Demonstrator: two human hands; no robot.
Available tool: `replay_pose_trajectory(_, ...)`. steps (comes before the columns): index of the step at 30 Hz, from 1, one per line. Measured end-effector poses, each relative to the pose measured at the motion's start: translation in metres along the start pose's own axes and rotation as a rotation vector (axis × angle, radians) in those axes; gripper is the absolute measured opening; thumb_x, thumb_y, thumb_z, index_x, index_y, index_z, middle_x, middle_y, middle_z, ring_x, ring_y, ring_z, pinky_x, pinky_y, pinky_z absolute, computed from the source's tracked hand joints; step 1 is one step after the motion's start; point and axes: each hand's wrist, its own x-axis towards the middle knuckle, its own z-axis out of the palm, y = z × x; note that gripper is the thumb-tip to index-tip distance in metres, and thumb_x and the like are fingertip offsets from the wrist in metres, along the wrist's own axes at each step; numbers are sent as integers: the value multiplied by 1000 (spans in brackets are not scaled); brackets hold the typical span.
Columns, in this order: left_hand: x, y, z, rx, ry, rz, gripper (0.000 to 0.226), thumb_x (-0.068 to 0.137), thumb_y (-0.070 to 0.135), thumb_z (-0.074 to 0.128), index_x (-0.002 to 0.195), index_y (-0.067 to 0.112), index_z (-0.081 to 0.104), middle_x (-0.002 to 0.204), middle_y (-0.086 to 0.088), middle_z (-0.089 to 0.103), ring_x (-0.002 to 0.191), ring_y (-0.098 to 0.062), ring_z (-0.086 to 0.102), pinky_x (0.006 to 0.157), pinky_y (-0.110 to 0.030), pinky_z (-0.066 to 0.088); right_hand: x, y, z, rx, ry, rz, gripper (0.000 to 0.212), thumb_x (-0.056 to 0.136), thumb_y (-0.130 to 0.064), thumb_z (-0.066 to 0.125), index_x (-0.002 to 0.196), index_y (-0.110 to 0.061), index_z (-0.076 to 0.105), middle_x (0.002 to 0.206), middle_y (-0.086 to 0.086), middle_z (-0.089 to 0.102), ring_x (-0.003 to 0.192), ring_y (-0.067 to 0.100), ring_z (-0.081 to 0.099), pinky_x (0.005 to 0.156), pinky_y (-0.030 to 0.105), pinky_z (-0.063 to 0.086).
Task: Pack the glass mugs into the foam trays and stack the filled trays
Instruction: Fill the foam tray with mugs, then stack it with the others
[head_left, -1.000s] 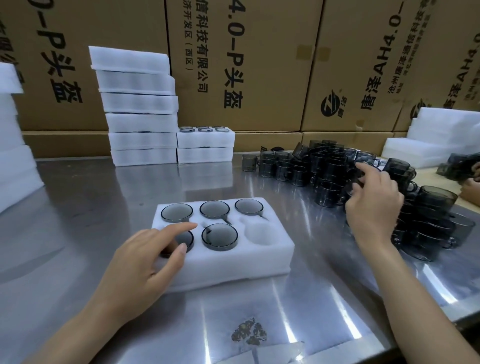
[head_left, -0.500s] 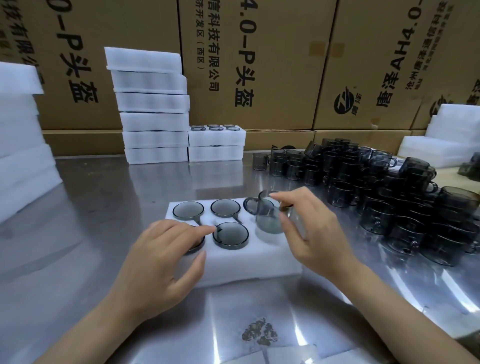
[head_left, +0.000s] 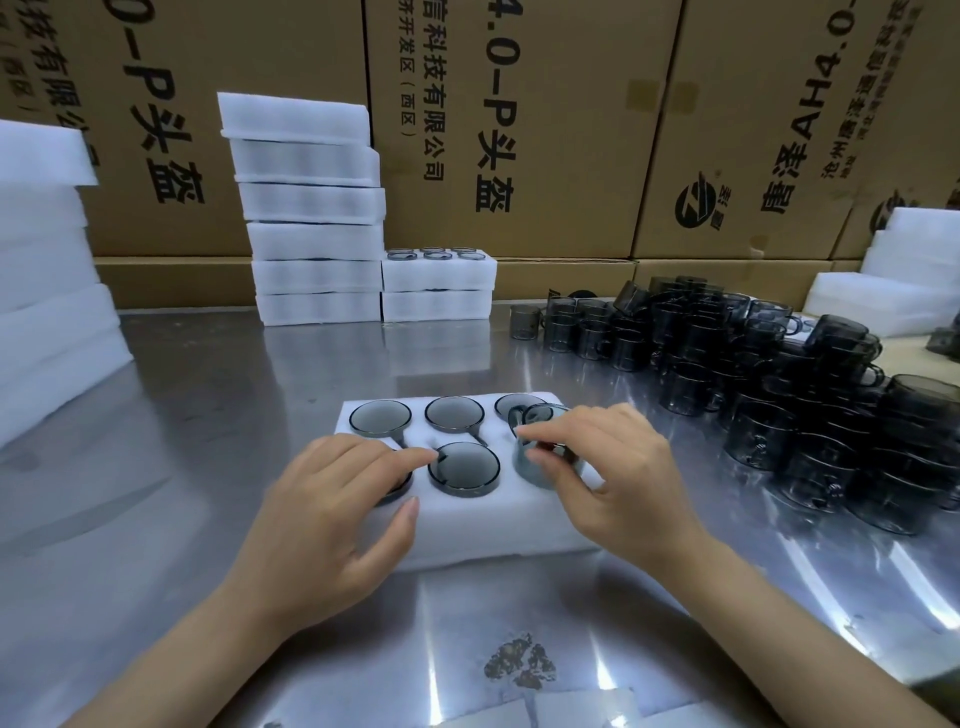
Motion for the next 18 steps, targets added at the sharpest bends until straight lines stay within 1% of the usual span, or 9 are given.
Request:
replay_pose_trajectory(3, 2, 1, -1, 44, 15, 17, 32, 87, 29, 47, 106, 14, 69, 84, 5, 63, 84, -19, 56, 81, -30, 41, 0, -1, 1, 19, -13, 24, 16, 82, -17, 68, 97, -13, 71, 77, -10, 66, 66, 13, 59, 67, 33, 39)
replay_pose_trajectory(5, 5, 3, -3, 70, 38, 13, 32, 86, 29, 48, 104, 13, 70, 87, 3, 64, 86, -20, 57, 84, -31, 40, 1, -1, -1, 41, 0, 47, 21, 86, -24, 62, 103, -14, 68, 82, -12, 66, 72, 12, 58, 71, 33, 41)
replay_pose_trajectory(7, 9, 8, -5, 86, 46, 7, 34, 84, 31, 49, 105, 15, 70, 94, 3, 65, 91, -20, 58, 94, -34, 38, 2, 3, -5, 90, 28, 99, 28, 88, -25, 53, 111, -15, 66, 92, -11, 66, 84, 11, 58, 79, 32, 43)
replay_pose_trajectory(9, 13, 17, -5, 88, 5, 27, 38, 84, 33, 48, 112, 16, 68, 109, 4, 65, 103, -19, 58, 103, -38, 33, 0, 9, -10, 154, 23, 185, 35, 89, -25, 47, 119, -15, 63, 104, -9, 66, 100, 12, 58, 88, 32, 45)
replay_pose_trajectory(11, 18, 28, -1, 80, -74, 76, 47, 85, 36, 47, 124, 16, 62, 127, 4, 60, 119, -19, 53, 107, -42, 32, -3, 14, -12, 191, -40, 276, 41, 90, -32, 43, 125, -18, 60, 116, -9, 64, 111, 10, 56, 96, 30, 43)
replay_pose_trajectory(13, 24, 40, 5, 86, -136, 115, 54, 86, 39, 45, 133, 15, 54, 138, 4, 52, 130, -20, 46, 107, -45, 31, -7, 17, -9, 196, -136, 311, 43, 90, -37, 44, 128, -21, 58, 123, -14, 61, 118, 6, 53, 100, 31, 42)
replay_pose_trajectory(16, 31, 53, 15, 110, -185, 154, 57, 86, 43, 42, 134, 14, 54, 141, 3, 50, 133, -20, 44, 110, -42, 27, -9, 18, -4, 301, -268, 333, 39, 92, -27, 46, 129, -22, 57, 131, -12, 57, 125, 4, 49, 105, 34, 40)
replay_pose_trajectory(18, 32, 57, 20, 128, -221, 170, 57, 86, 45, 42, 132, 14, 56, 138, 3, 53, 131, -19, 46, 111, -41, 30, -9, 16, -2, 388, -325, 364, 40, 93, -22, 42, 132, -24, 52, 137, -12, 52, 130, 0, 43, 110, 30, 35)
